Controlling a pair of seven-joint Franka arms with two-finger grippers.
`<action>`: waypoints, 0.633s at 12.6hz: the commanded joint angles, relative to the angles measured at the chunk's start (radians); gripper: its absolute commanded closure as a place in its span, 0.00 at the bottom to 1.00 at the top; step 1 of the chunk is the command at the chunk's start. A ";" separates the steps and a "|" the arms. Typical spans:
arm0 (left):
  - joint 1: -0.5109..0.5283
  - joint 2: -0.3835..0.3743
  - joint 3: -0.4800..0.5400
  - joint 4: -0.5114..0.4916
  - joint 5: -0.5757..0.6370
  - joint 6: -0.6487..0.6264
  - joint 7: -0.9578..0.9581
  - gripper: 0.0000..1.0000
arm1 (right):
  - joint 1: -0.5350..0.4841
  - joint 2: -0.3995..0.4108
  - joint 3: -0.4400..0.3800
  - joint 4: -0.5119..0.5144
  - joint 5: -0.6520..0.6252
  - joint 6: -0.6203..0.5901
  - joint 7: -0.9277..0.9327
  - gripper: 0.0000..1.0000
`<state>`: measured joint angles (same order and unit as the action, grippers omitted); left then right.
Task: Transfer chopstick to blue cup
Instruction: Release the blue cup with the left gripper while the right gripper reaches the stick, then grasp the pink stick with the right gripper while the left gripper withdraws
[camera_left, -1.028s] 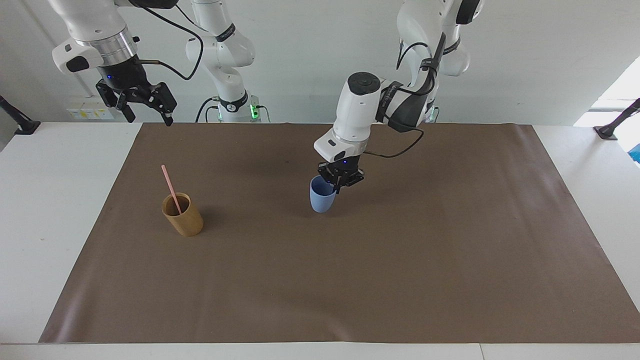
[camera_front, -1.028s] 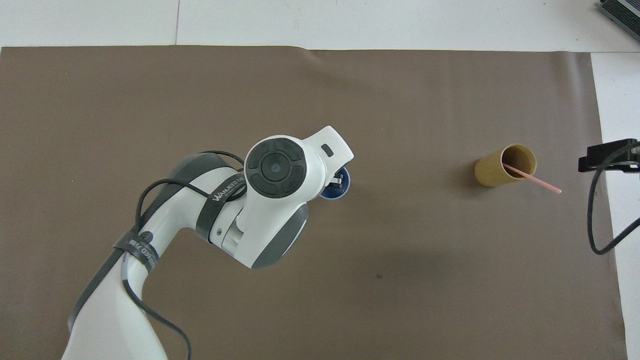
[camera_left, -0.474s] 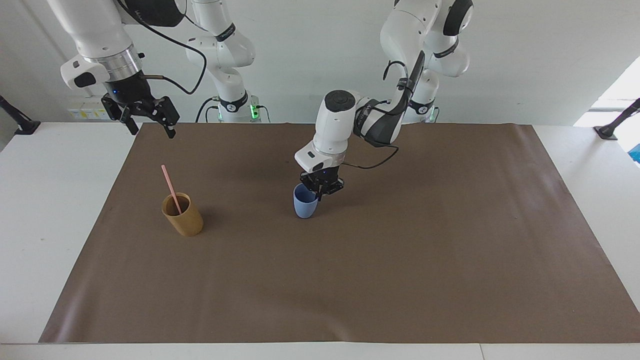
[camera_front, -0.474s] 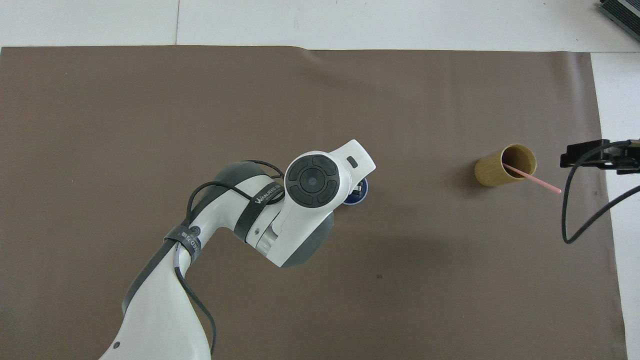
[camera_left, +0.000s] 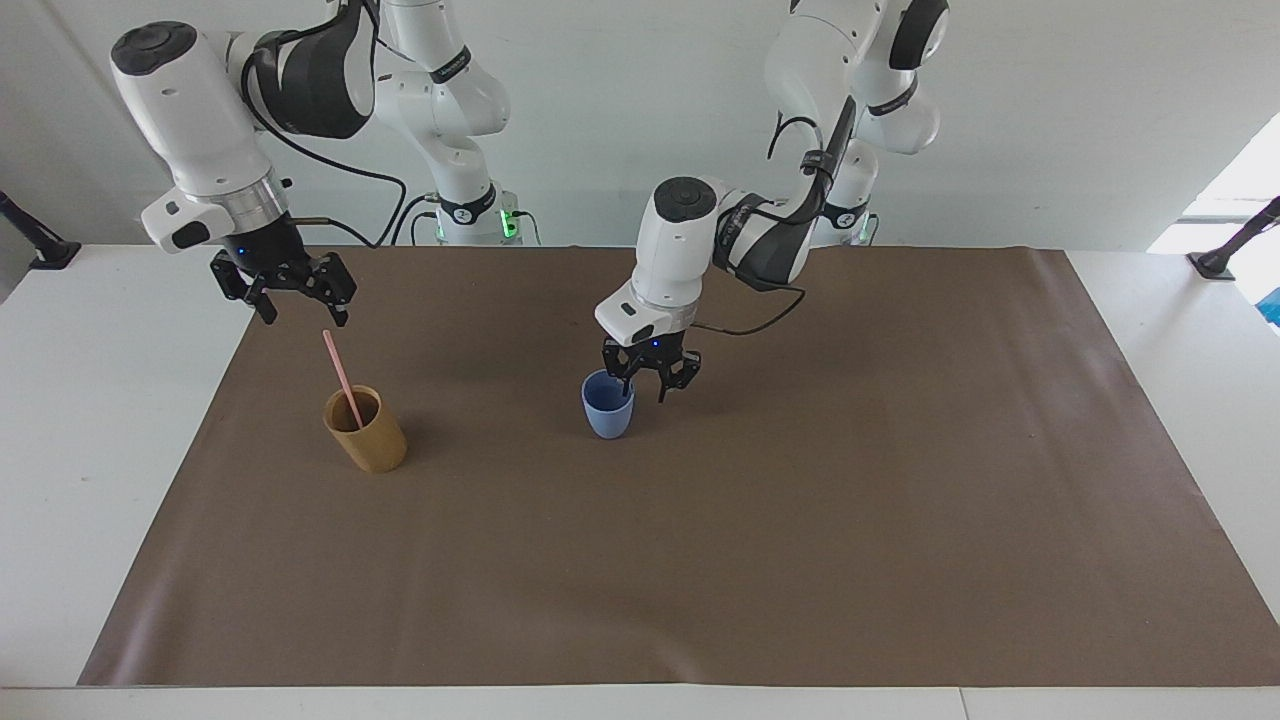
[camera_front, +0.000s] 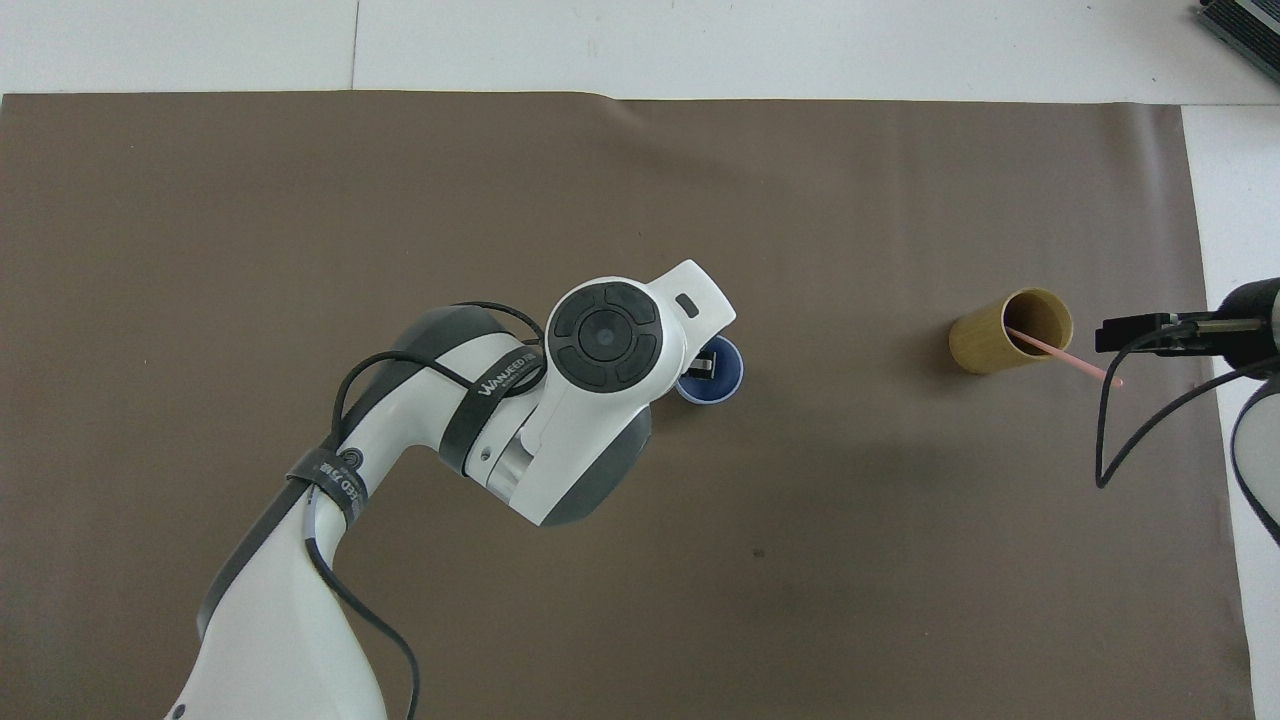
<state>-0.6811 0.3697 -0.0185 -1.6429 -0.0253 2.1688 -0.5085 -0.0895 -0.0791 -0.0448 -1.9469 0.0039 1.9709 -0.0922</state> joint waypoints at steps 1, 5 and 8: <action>0.095 -0.112 0.000 -0.018 -0.010 -0.116 0.011 0.00 | -0.022 -0.036 0.009 -0.121 -0.013 0.100 -0.047 0.00; 0.315 -0.262 -0.001 -0.072 -0.012 -0.295 0.216 0.00 | -0.038 -0.011 0.009 -0.227 -0.013 0.251 -0.092 0.00; 0.441 -0.316 -0.001 -0.081 -0.013 -0.413 0.407 0.00 | -0.036 -0.002 0.009 -0.231 -0.013 0.260 -0.106 0.19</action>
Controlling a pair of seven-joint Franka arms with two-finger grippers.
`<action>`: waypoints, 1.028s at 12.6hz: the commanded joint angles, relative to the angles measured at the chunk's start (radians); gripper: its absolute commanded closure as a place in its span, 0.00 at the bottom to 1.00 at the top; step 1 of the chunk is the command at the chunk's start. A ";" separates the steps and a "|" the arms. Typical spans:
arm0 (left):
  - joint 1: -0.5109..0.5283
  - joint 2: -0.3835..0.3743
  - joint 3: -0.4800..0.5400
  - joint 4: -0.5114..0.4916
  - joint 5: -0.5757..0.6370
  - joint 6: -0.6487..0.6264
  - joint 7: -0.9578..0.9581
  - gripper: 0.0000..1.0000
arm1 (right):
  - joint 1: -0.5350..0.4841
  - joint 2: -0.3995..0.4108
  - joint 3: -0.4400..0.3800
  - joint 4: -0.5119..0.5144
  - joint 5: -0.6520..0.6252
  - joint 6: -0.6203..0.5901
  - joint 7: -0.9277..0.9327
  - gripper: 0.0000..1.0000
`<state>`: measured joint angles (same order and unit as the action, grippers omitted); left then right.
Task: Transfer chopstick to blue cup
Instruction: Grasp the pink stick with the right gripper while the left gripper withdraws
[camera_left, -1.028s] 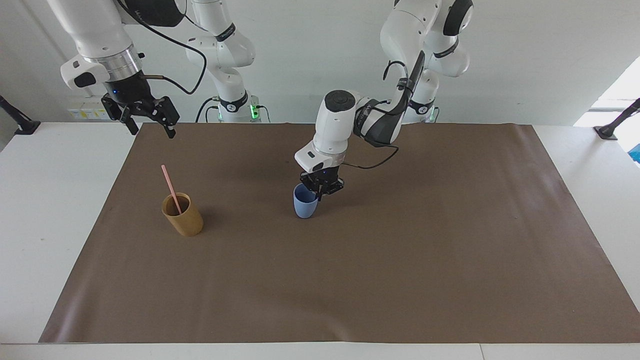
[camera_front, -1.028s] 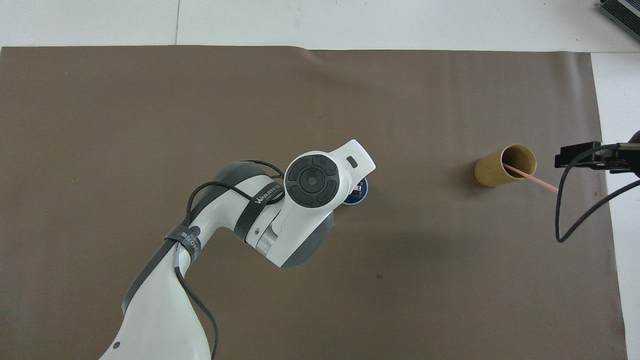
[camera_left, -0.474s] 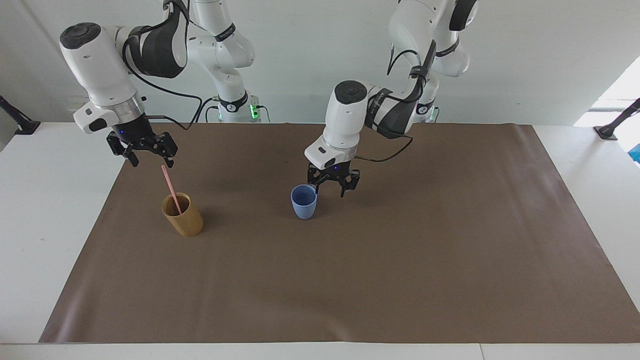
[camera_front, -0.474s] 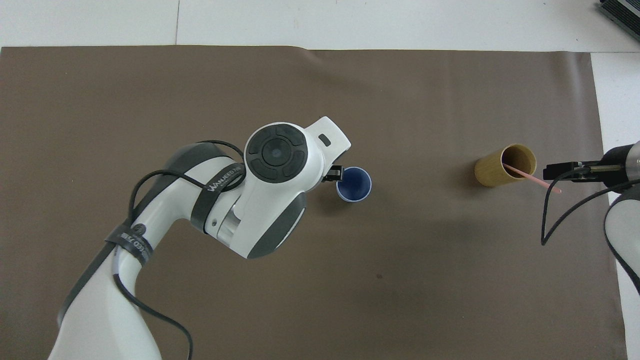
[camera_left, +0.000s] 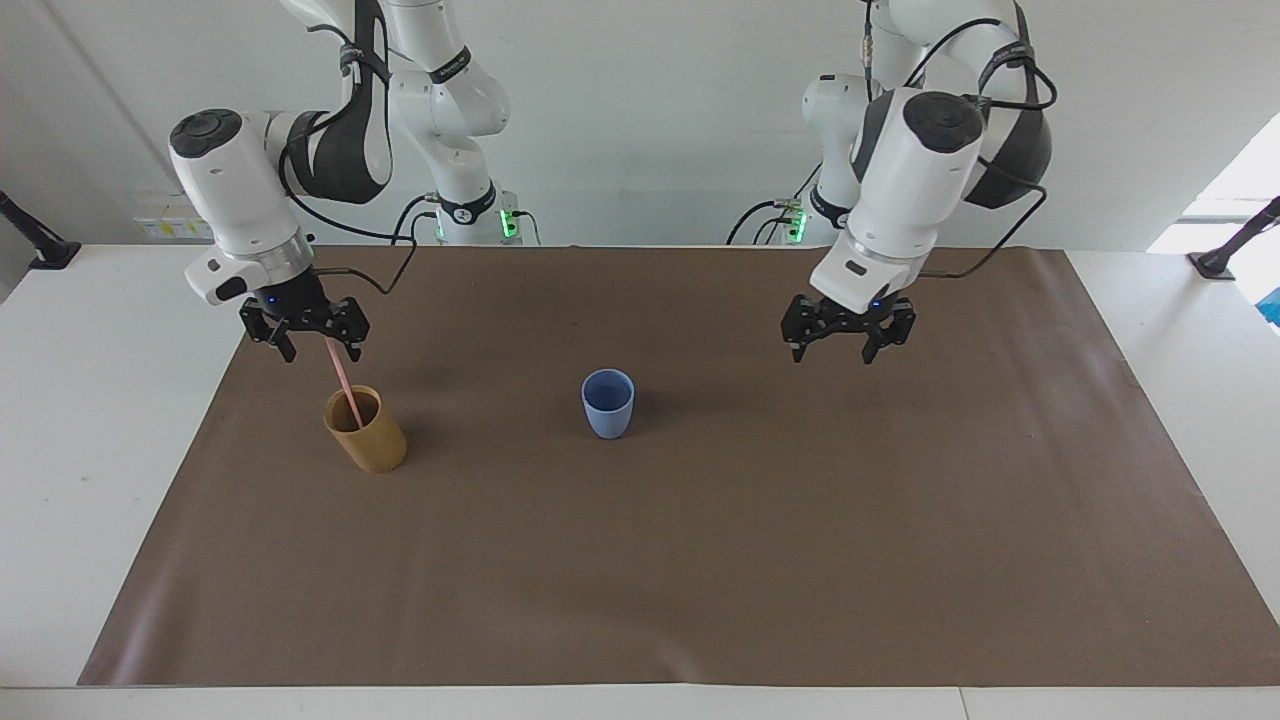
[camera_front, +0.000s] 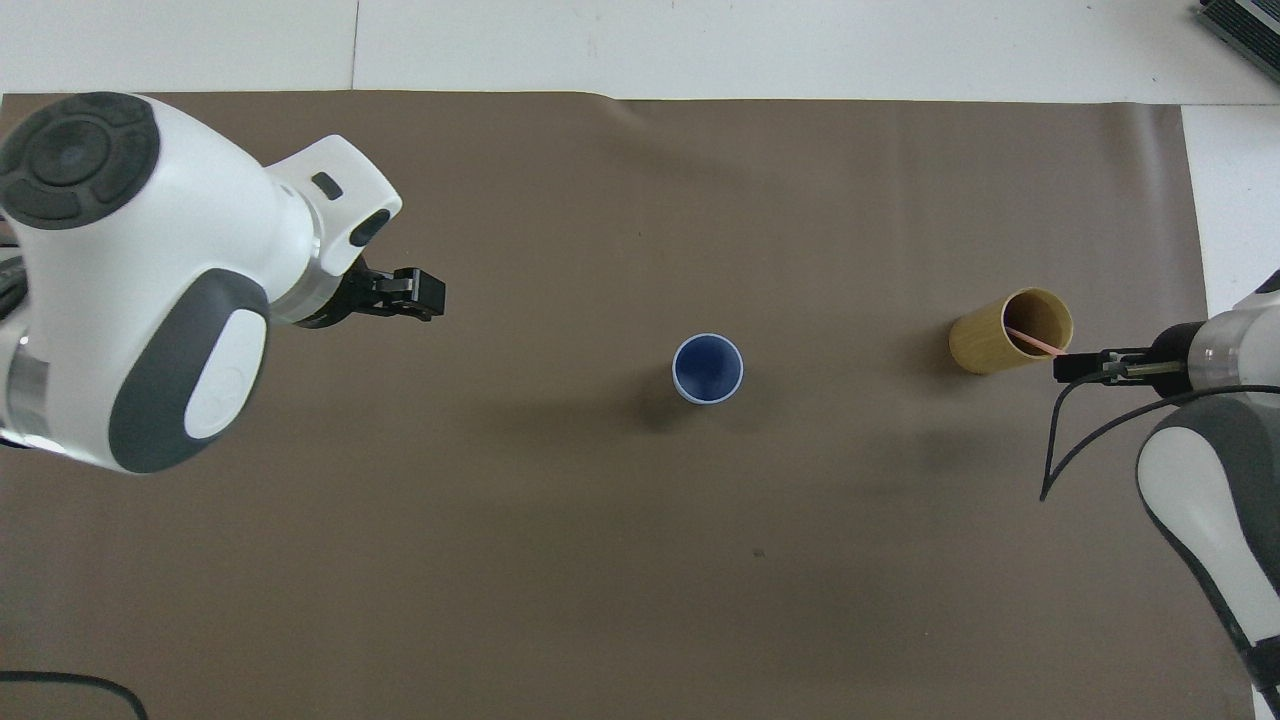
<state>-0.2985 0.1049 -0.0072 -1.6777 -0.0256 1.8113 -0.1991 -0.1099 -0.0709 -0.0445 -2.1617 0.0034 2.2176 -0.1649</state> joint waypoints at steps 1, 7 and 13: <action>0.096 -0.063 -0.011 -0.045 -0.013 -0.120 0.186 0.00 | -0.017 -0.012 0.009 -0.017 -0.013 0.001 -0.059 0.36; 0.219 -0.120 -0.007 0.028 -0.011 -0.220 0.280 0.00 | -0.007 -0.007 0.012 0.011 -0.002 -0.010 -0.064 1.00; 0.220 -0.149 -0.008 0.119 -0.011 -0.308 0.276 0.00 | -0.007 -0.032 0.014 0.156 0.007 -0.247 -0.065 1.00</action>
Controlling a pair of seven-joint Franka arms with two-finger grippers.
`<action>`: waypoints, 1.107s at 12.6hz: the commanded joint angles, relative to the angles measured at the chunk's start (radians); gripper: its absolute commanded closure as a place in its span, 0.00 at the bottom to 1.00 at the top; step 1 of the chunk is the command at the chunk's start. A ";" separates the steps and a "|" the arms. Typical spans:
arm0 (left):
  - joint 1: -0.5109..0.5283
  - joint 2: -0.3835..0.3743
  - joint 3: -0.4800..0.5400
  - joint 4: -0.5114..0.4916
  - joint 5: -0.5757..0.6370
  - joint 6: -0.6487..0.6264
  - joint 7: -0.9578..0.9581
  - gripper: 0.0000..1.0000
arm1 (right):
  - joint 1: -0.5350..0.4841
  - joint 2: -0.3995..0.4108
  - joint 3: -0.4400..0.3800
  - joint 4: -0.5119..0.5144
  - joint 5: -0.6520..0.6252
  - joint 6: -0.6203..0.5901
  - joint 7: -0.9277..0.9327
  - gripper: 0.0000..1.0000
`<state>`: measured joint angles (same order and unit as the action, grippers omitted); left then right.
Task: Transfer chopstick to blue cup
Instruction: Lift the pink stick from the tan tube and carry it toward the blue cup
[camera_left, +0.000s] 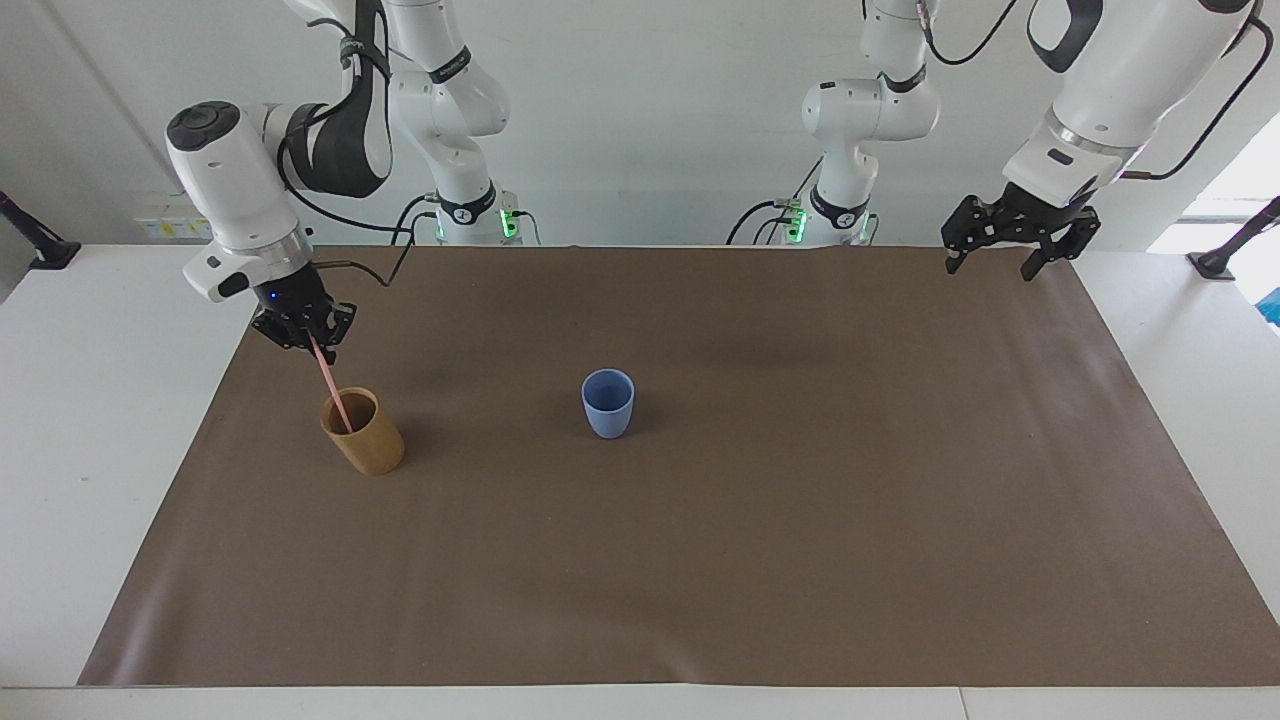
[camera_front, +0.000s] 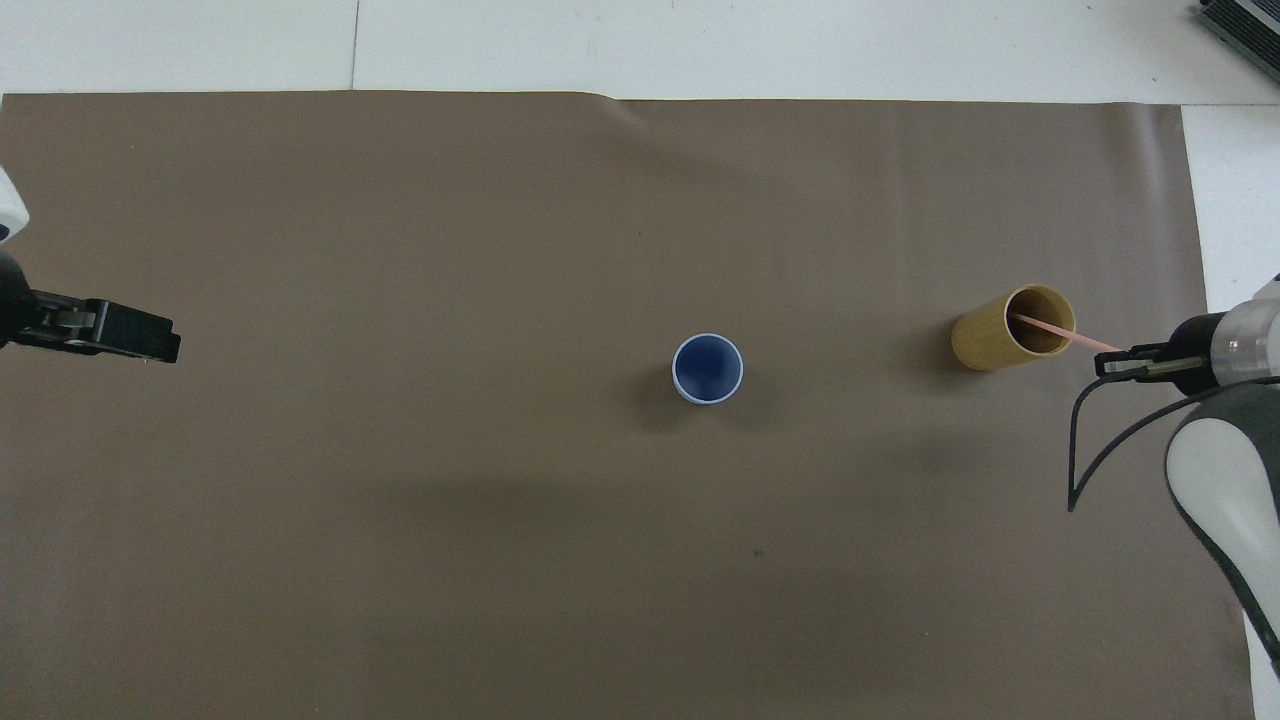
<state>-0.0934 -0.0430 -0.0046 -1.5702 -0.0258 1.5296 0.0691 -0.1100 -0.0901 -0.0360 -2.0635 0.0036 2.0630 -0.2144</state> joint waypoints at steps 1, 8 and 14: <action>0.015 -0.021 -0.011 0.009 -0.011 -0.026 0.008 0.00 | -0.007 -0.013 0.007 0.091 0.009 -0.148 -0.016 1.00; 0.017 -0.032 -0.012 0.003 -0.011 -0.025 0.002 0.00 | -0.004 -0.010 0.088 0.304 0.019 -0.408 0.105 1.00; 0.017 -0.032 -0.012 0.003 -0.011 -0.023 0.002 0.00 | 0.062 0.079 0.297 0.511 0.067 -0.566 0.592 1.00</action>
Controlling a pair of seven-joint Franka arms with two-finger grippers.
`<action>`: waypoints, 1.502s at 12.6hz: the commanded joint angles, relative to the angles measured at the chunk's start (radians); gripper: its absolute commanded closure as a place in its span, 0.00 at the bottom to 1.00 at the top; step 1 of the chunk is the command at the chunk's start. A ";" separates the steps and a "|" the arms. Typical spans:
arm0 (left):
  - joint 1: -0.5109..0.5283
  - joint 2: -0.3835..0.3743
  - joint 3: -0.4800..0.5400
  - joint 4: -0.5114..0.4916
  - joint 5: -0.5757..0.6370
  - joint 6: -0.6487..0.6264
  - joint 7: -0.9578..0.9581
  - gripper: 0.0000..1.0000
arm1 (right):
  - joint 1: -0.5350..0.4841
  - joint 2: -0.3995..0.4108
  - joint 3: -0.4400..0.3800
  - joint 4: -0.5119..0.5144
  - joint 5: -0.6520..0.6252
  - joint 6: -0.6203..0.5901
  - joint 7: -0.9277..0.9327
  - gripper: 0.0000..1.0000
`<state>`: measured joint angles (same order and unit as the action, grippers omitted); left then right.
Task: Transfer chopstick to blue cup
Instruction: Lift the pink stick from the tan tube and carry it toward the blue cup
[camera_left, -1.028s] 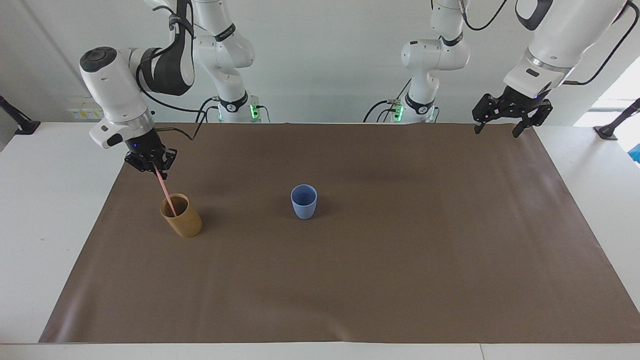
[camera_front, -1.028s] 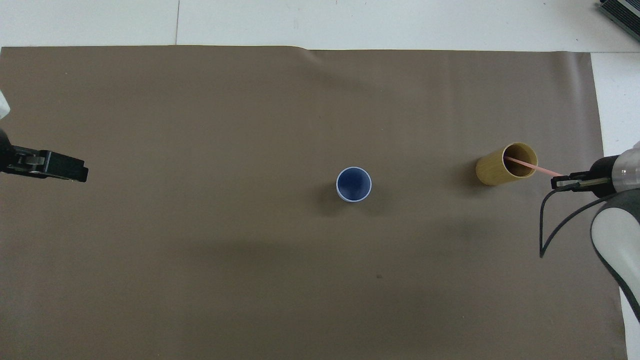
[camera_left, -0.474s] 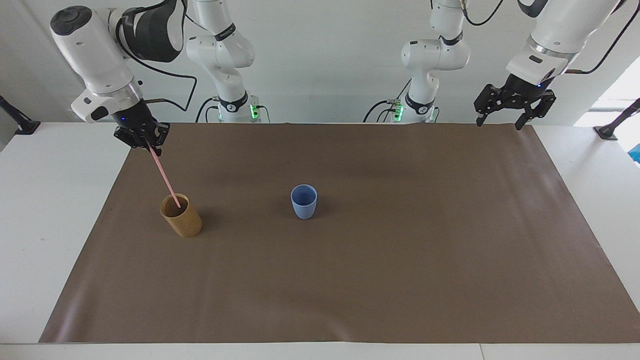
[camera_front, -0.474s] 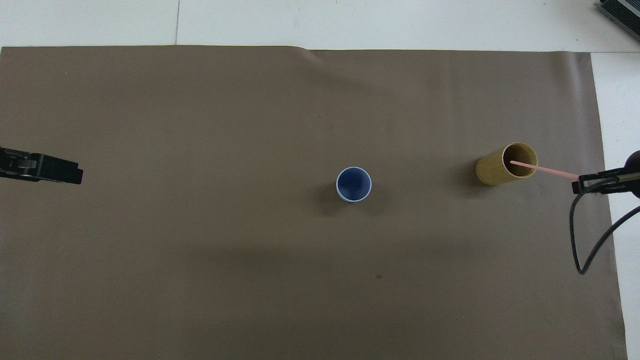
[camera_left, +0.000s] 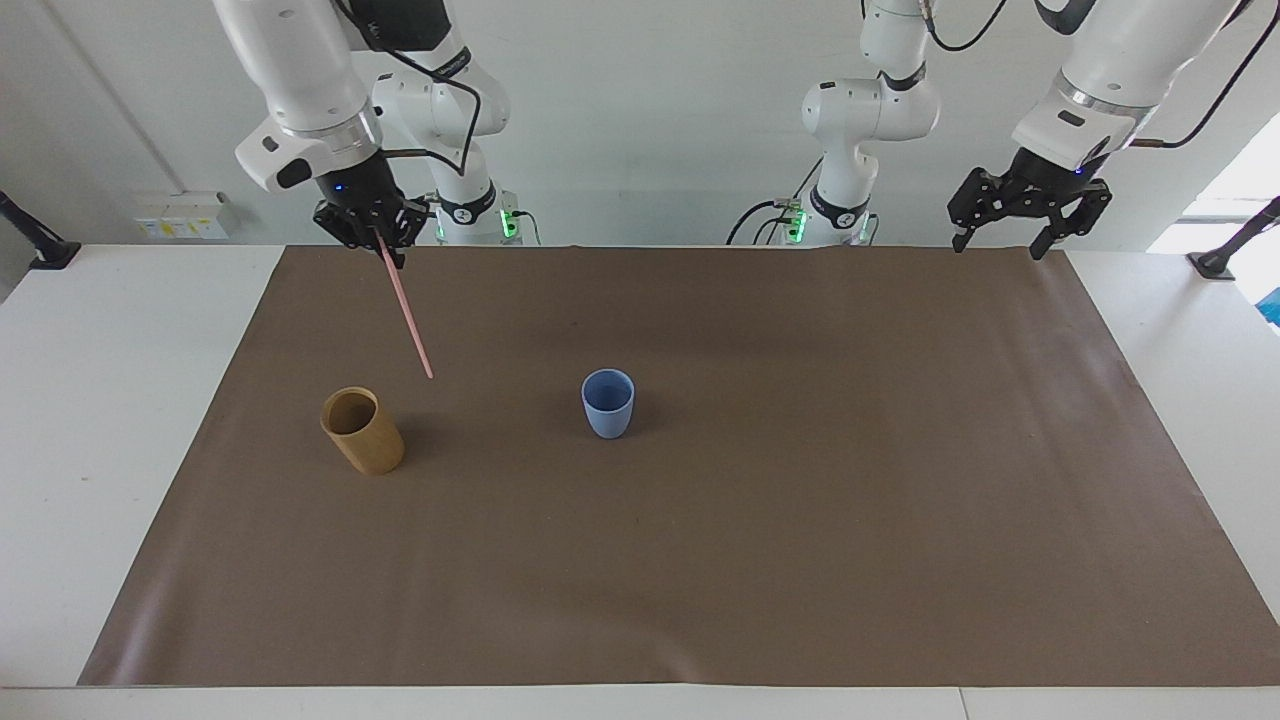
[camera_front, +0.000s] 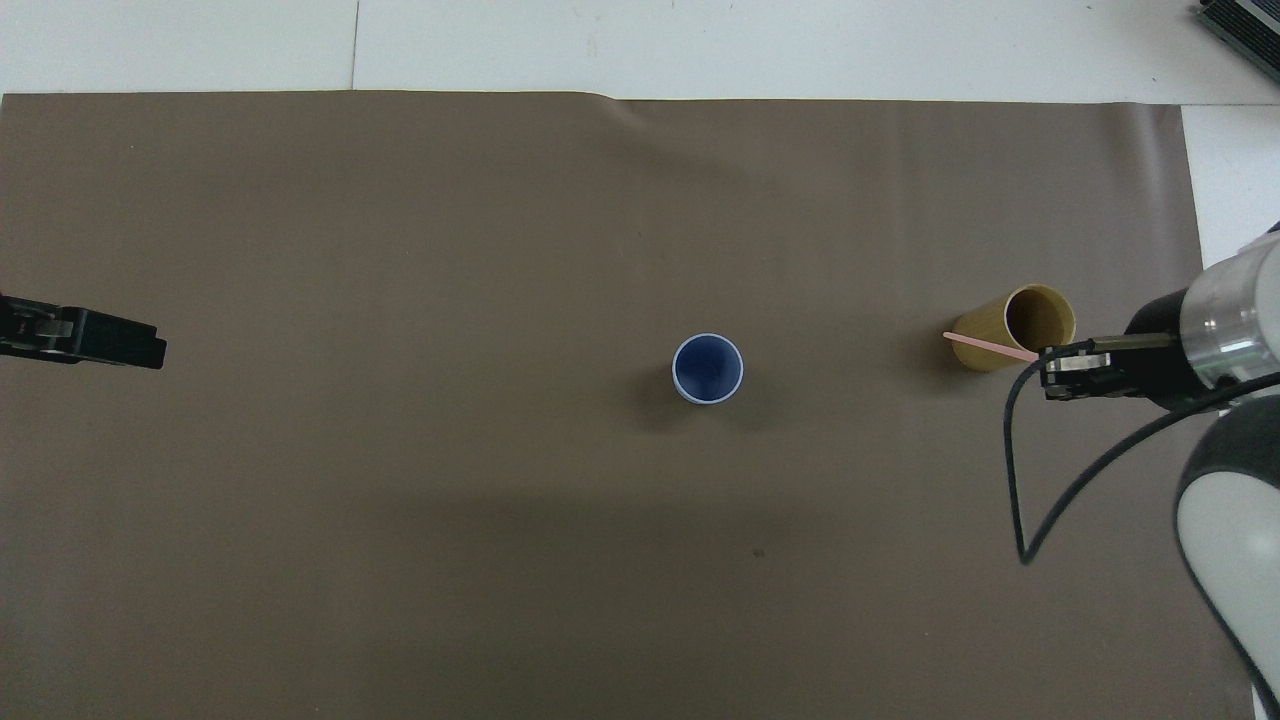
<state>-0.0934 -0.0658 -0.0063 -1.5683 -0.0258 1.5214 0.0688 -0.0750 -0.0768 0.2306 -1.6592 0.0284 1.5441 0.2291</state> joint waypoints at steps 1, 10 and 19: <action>0.017 -0.009 -0.011 0.001 -0.011 -0.017 0.002 0.00 | 0.046 0.084 0.032 0.130 0.103 -0.048 0.259 1.00; 0.017 -0.009 -0.011 0.001 -0.011 -0.017 0.002 0.00 | 0.296 0.305 0.035 0.256 0.119 0.039 0.668 1.00; 0.017 -0.009 -0.011 0.001 -0.011 -0.017 0.002 0.00 | 0.297 0.351 0.033 0.118 0.088 0.140 0.684 1.00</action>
<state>-0.0934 -0.0658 -0.0063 -1.5683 -0.0258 1.5207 0.0688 0.2254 0.2666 0.2560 -1.5019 0.1328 1.6380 0.8884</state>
